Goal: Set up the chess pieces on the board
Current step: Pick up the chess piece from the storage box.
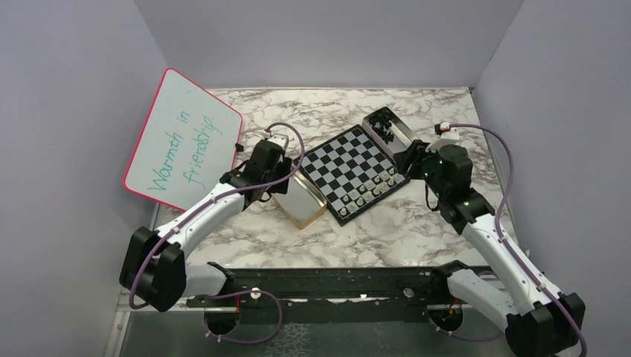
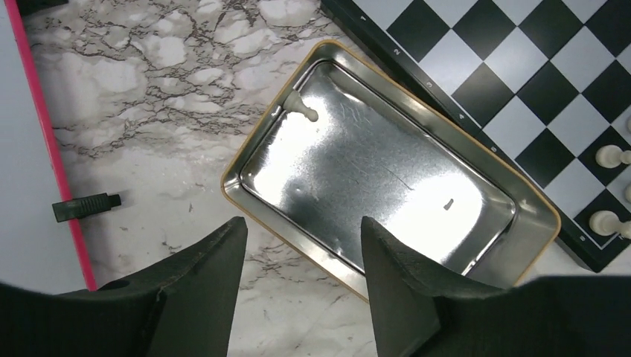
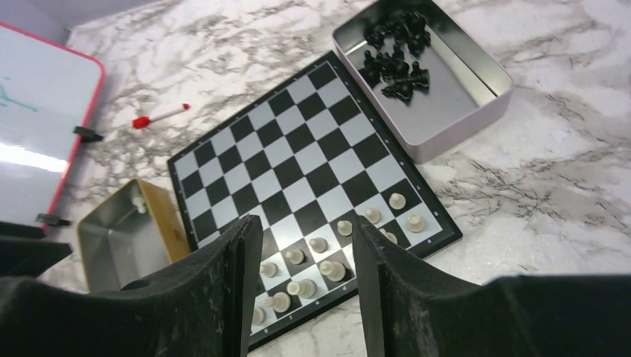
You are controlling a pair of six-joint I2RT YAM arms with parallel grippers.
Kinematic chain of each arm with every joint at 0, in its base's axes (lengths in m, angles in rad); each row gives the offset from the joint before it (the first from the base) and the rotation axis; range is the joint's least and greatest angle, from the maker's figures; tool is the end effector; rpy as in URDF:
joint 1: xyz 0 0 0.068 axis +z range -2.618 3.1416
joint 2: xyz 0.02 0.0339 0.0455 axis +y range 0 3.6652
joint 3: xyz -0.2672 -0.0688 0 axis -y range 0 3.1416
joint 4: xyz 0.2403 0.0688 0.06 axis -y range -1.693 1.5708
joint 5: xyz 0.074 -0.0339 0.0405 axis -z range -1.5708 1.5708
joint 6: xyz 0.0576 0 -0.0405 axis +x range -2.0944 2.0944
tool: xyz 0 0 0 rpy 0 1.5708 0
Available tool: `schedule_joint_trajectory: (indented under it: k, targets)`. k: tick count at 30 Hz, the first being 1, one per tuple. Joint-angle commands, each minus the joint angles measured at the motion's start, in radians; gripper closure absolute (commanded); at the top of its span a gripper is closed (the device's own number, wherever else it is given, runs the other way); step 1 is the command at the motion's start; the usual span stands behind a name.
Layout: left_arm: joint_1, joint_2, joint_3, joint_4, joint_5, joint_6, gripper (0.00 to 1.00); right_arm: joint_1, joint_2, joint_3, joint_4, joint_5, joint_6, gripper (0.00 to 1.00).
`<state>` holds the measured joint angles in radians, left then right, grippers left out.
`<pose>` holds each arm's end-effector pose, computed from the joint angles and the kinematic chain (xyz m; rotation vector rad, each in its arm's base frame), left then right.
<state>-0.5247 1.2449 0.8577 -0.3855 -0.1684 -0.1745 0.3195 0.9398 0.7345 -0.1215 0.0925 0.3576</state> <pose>0.2413 -0.1285 0.2402 0.3247 2.3121 -0.1520 0.2241 0.0685 0.2968 0.0999 1.9108 0.3719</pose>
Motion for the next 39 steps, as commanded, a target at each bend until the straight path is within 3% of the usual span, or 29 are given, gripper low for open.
schedule_joint_trajectory:
  k: [1,9,17,25,39]
  targets:
    - [0.003,0.068,0.07,-0.007,-0.117,-0.17,0.48,-0.003,-0.078,-0.018,-0.018,-0.128,-0.009,0.49]
    - [0.003,0.186,0.105,0.053,-0.197,-0.429,0.67,-0.004,-0.155,-0.006,-0.053,-0.176,-0.024,0.5]
    - [-0.01,0.26,0.07,0.138,-0.236,-0.578,0.69,-0.003,-0.243,-0.036,-0.053,-0.196,0.005,0.51]
    - [-0.011,0.329,0.056,0.177,-0.284,-0.636,0.77,-0.004,-0.268,-0.039,-0.075,-0.212,0.002,0.51]
    - [-0.012,0.405,0.065,0.213,-0.284,-0.673,0.77,-0.004,-0.277,-0.038,-0.077,-0.241,0.009,0.51]
